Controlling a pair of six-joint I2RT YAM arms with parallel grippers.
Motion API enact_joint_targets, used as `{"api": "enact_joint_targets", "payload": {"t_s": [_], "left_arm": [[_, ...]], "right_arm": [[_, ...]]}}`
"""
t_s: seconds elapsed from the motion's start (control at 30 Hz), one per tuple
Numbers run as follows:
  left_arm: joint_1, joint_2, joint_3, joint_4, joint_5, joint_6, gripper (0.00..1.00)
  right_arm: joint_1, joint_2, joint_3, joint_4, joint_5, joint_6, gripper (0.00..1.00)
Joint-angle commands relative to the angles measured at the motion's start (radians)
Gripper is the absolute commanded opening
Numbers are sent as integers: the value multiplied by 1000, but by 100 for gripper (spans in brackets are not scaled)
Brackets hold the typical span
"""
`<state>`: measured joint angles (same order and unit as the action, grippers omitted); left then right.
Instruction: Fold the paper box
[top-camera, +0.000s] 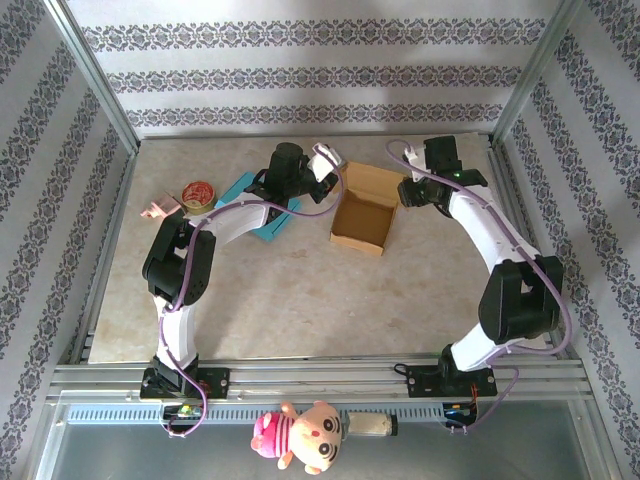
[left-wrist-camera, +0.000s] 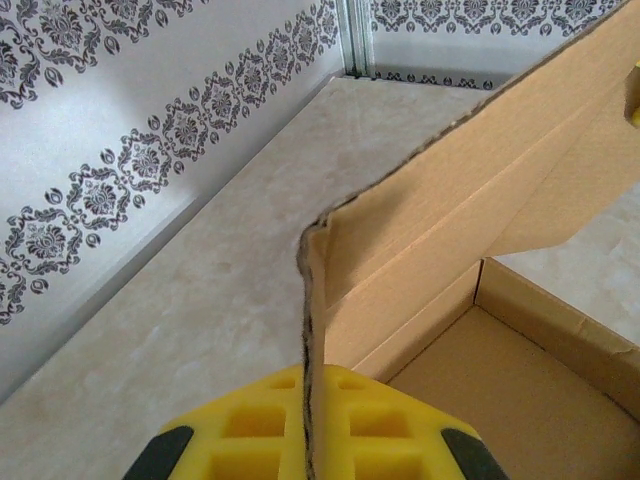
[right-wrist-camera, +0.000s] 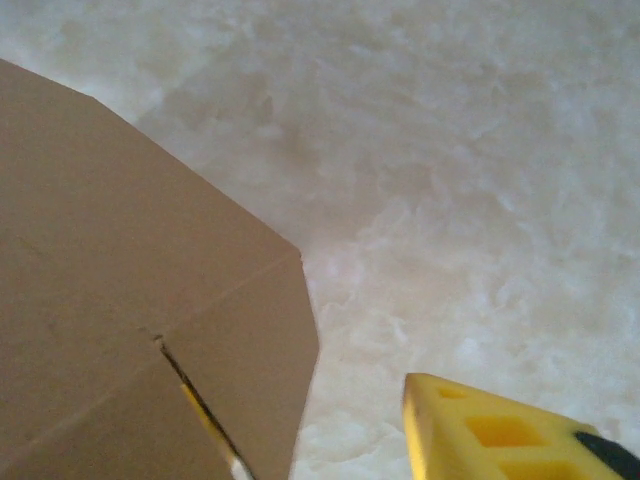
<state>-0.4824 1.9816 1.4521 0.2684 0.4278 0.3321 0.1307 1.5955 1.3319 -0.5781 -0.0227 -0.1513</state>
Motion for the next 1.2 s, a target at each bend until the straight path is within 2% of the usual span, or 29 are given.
{"api": "enact_joint_targets", "payload": {"t_s": [0.0,0.13,0.2,0.3,0.47,0.57,0.83,0.9,1.17], "left_arm": [[1,-1,33,-5,-7,-22,0],[-4,-1,47,-31,-3,-47,0],[-12,-1,64,-57,-14,-92,0],[-25,3,87,-78,-41,-211,0],[-54,10,116,-91,-116,-452,0],[-76,9,113,-93,-163,-560,0],[-108,-10,-35,114,-239,-797,0],[-114,-2,-35,118,-213,-826,0],[-132,-11,-120,100,-223,-879,0]], "right_arm": [[-5,25,-3,-34,-1,67,41],[-6,51,25,-65,-20,129,22],[-7,63,48,-81,-5,188,18],[-10,93,93,-119,-10,297,15],[-8,118,98,-91,-119,456,2],[-7,109,61,-14,-170,535,0],[64,56,-98,205,-77,552,0],[66,47,-127,236,-91,543,0],[82,11,-209,250,-57,498,0]]}}
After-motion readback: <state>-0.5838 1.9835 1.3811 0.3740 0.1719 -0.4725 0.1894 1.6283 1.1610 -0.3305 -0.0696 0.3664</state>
